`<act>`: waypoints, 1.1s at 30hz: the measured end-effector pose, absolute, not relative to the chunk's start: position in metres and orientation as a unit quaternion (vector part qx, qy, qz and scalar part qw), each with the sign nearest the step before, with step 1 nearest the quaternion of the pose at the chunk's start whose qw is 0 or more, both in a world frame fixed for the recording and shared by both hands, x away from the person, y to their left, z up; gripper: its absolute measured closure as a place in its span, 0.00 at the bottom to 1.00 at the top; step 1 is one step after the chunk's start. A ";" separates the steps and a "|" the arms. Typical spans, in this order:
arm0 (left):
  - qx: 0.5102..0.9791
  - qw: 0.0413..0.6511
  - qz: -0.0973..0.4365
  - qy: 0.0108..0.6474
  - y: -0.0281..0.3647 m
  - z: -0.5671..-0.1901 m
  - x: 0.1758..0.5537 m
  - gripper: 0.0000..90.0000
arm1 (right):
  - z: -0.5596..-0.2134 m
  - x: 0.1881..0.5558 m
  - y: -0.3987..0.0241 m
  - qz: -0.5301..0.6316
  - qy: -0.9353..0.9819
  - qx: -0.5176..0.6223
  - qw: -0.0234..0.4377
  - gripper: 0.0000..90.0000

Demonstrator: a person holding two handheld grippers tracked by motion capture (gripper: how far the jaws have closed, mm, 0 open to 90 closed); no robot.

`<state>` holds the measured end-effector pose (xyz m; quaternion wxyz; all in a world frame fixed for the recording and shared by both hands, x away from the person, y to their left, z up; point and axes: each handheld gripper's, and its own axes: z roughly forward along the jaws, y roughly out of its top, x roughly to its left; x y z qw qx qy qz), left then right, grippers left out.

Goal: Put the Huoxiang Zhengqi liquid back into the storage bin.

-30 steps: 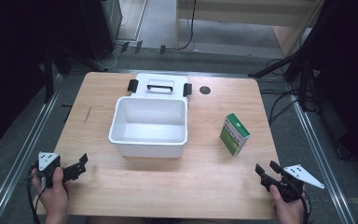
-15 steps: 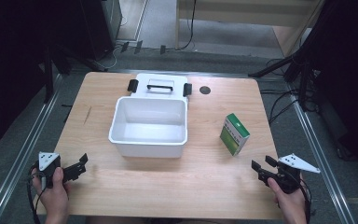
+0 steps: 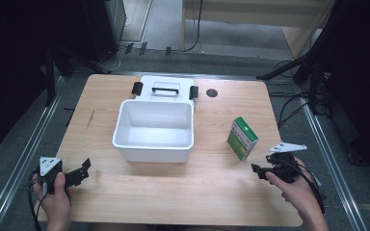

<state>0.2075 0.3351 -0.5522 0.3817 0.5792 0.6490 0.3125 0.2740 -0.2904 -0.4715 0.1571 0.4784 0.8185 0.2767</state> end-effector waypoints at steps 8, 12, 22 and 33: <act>0.578 0.382 0.312 0.650 0.335 -0.552 0.207 0.00 | -0.454 0.298 -0.277 0.219 0.837 0.486 0.125 0.33; 0.577 0.385 0.309 0.651 0.336 -0.552 0.208 0.00 | -0.450 0.312 -0.269 0.192 0.844 0.494 0.086 0.29; 0.576 0.386 0.307 0.652 0.337 -0.552 0.208 0.00 | -0.426 0.339 -0.254 0.143 0.853 0.499 0.047 0.24; 0.576 0.386 0.307 0.652 0.337 -0.552 0.208 0.00 | -0.406 0.362 -0.233 0.095 0.864 0.492 0.050 0.23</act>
